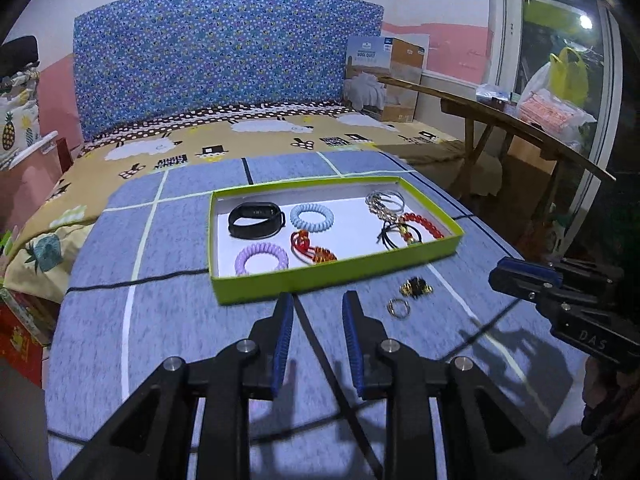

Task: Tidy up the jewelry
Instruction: 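Lift both open grippers away from the green box, then grasp gold ring with left gripper while right gripper grasps gold-and-black charm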

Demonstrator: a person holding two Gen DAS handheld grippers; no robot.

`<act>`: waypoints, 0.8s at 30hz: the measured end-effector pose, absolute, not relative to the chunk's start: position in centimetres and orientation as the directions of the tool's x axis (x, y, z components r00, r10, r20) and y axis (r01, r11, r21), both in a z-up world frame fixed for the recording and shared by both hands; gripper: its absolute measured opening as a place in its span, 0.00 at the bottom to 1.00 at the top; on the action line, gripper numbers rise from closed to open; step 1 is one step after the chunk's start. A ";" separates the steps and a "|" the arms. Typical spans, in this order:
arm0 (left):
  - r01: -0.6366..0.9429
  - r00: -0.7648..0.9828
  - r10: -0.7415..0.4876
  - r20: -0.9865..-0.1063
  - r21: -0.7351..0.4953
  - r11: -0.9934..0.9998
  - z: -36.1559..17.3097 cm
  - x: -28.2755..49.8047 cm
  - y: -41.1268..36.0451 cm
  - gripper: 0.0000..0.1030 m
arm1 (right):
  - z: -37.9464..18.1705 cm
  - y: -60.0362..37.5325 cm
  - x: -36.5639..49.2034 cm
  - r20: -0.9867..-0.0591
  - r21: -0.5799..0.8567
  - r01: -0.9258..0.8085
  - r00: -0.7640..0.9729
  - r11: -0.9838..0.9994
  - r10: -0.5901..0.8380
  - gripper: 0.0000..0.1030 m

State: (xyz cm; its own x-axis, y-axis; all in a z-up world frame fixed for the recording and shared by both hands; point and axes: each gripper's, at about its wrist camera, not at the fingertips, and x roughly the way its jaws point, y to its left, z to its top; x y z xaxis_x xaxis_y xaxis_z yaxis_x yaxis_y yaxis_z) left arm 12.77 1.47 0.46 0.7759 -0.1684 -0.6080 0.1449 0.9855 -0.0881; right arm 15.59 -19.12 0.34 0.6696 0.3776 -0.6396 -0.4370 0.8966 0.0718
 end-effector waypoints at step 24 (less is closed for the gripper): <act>0.154 0.789 -0.171 -0.590 -0.080 0.985 0.3 6.8 0.8 0.26 | 0.4 -19.4 10.9 -0.627 0.049 -0.452 0.680 0.891 0.380 0.22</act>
State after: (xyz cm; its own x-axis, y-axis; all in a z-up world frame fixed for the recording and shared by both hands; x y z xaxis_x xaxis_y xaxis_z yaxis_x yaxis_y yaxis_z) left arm 6.78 0.79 0.33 0.7889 -0.1709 -0.5903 0.1535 0.9849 -0.0800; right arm 10.86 -19.44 0.38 0.6799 0.3800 -0.6271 -0.4521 0.8906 0.0495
